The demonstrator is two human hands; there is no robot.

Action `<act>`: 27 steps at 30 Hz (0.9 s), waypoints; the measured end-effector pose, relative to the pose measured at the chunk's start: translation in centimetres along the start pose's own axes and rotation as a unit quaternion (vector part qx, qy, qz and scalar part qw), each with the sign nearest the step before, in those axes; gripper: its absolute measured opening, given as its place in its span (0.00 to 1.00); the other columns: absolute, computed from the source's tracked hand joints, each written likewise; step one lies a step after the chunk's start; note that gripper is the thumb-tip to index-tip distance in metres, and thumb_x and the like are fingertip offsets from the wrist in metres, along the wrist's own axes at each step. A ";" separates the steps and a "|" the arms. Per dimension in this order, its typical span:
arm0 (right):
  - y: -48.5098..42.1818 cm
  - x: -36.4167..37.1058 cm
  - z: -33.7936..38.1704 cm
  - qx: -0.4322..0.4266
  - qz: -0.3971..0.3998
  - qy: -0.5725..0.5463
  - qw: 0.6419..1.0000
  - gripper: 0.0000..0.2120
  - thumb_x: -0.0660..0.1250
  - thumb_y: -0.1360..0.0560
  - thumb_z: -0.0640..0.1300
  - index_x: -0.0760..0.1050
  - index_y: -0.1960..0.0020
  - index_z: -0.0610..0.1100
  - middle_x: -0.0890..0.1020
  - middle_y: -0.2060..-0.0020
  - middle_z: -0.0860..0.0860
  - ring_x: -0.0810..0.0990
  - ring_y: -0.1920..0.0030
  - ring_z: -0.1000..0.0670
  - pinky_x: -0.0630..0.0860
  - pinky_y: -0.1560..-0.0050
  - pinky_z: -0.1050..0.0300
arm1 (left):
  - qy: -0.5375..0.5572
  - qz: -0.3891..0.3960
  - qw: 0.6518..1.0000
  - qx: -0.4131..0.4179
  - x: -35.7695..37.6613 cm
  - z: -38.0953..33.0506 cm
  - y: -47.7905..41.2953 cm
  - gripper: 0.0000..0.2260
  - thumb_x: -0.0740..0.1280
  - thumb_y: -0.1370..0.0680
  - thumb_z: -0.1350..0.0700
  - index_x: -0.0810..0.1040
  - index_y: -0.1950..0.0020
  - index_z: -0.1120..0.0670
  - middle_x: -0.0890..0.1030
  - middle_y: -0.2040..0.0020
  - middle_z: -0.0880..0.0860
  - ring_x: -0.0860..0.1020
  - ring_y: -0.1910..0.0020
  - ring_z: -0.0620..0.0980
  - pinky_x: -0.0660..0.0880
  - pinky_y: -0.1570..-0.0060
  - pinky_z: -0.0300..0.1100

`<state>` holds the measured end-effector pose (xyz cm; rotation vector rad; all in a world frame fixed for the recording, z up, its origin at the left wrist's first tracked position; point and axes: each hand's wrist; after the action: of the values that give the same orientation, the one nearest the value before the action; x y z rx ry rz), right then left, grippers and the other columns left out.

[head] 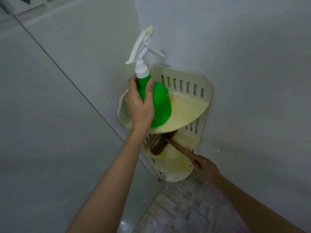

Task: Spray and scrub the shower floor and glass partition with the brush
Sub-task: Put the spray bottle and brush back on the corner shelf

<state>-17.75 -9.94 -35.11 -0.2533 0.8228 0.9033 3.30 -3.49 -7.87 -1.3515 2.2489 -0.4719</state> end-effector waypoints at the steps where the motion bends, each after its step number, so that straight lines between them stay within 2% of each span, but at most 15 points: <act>1: -0.4 -0.1 -0.2 -0.003 -0.004 0.007 1.000 0.27 0.56 0.19 0.50 0.48 0.31 0.74 0.76 0.59 0.49 0.78 0.60 0.50 0.75 0.58 0.56 | 0.008 0.006 1.000 0.005 0.2 0.1 -0.3 0.12 0.63 0.18 0.47 0.72 0.39 0.52 0.78 0.52 0.39 0.77 0.53 0.33 0.72 0.54 0.31; 5: -3.4 -0.8 0.6 -0.027 0.003 0.033 0.999 0.23 0.55 0.18 0.50 0.50 0.28 0.66 0.75 0.58 0.48 0.78 0.59 0.47 0.74 0.59 0.55 | 0.017 0.014 1.000 0.016 0.9 0.5 -1.9 0.10 0.64 0.17 0.55 0.72 0.38 0.58 0.77 0.51 0.40 0.76 0.52 0.30 0.70 0.54 0.27; 7: -4.4 -0.8 0.8 -0.029 0.008 0.050 0.998 0.22 0.53 0.18 0.51 0.50 0.29 0.68 0.76 0.55 0.46 0.79 0.55 0.44 0.76 0.55 0.51 | 0.021 0.023 0.999 0.016 1.4 0.5 -2.5 0.11 0.63 0.17 0.57 0.73 0.37 0.60 0.76 0.51 0.41 0.76 0.52 0.30 0.70 0.53 0.26; 11: -4.0 -0.5 0.5 -0.014 0.027 0.101 0.994 0.24 0.47 0.17 0.52 0.39 0.31 0.72 0.73 0.52 0.45 0.77 0.54 0.42 0.76 0.52 0.48 | 0.030 0.027 0.999 -0.002 1.8 0.5 -2.7 0.14 0.61 0.16 0.56 0.72 0.34 0.61 0.78 0.48 0.45 0.76 0.50 0.32 0.71 0.52 0.28; 14: -3.4 -0.2 0.4 -0.022 -0.016 0.180 0.983 0.31 0.52 0.17 0.46 0.37 0.26 0.65 0.74 0.48 0.43 0.75 0.51 0.42 0.70 0.55 0.49 | 0.002 0.030 1.000 -0.007 1.5 1.0 -1.3 0.20 0.60 0.16 0.51 0.70 0.27 0.58 0.77 0.36 0.49 0.75 0.38 0.43 0.73 0.39 0.38; 16: -2.8 -0.1 -0.2 -0.037 -0.038 0.212 0.976 0.37 0.59 0.20 0.42 0.37 0.26 0.64 0.75 0.50 0.43 0.75 0.54 0.42 0.68 0.60 0.51 | -0.038 0.041 0.998 0.000 1.1 1.6 0.4 0.26 0.64 0.18 0.48 0.65 0.23 0.57 0.72 0.28 0.52 0.70 0.29 0.47 0.68 0.30 0.43; 17: -2.7 0.1 -1.0 -0.046 -0.041 0.220 0.973 0.41 0.63 0.22 0.40 0.38 0.25 0.63 0.75 0.53 0.44 0.75 0.58 0.43 0.68 0.63 0.53 | -0.059 0.050 0.997 0.004 0.9 1.9 1.2 0.31 0.67 0.20 0.48 0.63 0.21 0.56 0.69 0.24 0.53 0.67 0.26 0.48 0.64 0.27 0.42; 19: -2.5 -0.2 -2.1 -0.062 -0.020 0.213 0.975 0.49 0.69 0.27 0.38 0.39 0.25 0.65 0.75 0.61 0.46 0.75 0.65 0.45 0.67 0.70 0.56 | -0.095 0.064 0.993 0.016 0.6 2.4 2.1 0.38 0.73 0.24 0.50 0.59 0.19 0.56 0.64 0.21 0.56 0.62 0.23 0.50 0.57 0.26 0.31; 20: -2.4 -0.5 -2.3 -0.062 -0.002 0.197 0.978 0.50 0.68 0.26 0.38 0.36 0.27 0.69 0.74 0.61 0.46 0.75 0.65 0.45 0.69 0.70 0.55 | -0.102 0.066 0.992 0.020 0.6 2.6 2.2 0.39 0.74 0.24 0.52 0.58 0.19 0.56 0.63 0.20 0.57 0.61 0.22 0.51 0.54 0.28 0.27; 21: -2.4 -0.5 -2.6 -0.071 0.001 0.183 0.981 0.49 0.64 0.24 0.38 0.31 0.31 0.73 0.73 0.59 0.46 0.75 0.62 0.45 0.73 0.68 0.53 | -0.102 0.067 0.992 0.021 0.5 2.8 2.1 0.39 0.74 0.24 0.54 0.57 0.19 0.56 0.62 0.20 0.57 0.60 0.22 0.51 0.54 0.27 0.27; 23: -2.4 -1.0 -2.7 -0.071 0.006 0.149 0.986 0.48 0.59 0.22 0.37 0.27 0.36 0.77 0.70 0.58 0.47 0.75 0.57 0.44 0.76 0.61 0.49 | -0.093 0.073 0.993 0.022 0.7 2.9 1.7 0.38 0.73 0.23 0.56 0.57 0.19 0.56 0.61 0.20 0.57 0.60 0.21 0.52 0.59 0.23 0.41; 25: -2.9 -1.2 -3.0 -0.071 0.000 0.152 0.986 0.50 0.59 0.22 0.35 0.26 0.38 0.78 0.69 0.58 0.47 0.75 0.56 0.44 0.76 0.60 0.49 | -0.097 0.078 0.992 0.027 0.9 3.2 1.3 0.36 0.72 0.23 0.56 0.57 0.19 0.55 0.61 0.20 0.56 0.61 0.21 0.53 0.63 0.24 0.56; 27: -3.2 -1.4 -3.2 -0.074 0.008 0.159 0.984 0.51 0.58 0.23 0.33 0.26 0.38 0.78 0.72 0.57 0.44 0.75 0.57 0.44 0.77 0.60 0.47 | -0.106 0.080 0.991 0.029 1.1 3.4 1.0 0.36 0.71 0.22 0.55 0.58 0.19 0.54 0.61 0.19 0.56 0.61 0.21 0.53 0.65 0.26 0.60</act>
<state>-17.44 -14.45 -36.69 -0.5319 1.0537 0.9534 4.02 -4.16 -11.47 -1.1242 2.1296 -0.3201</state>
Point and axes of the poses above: each hand's wrist, its own y-axis away from the middle knuckle, its own x-axis out of the palm, z = x × y
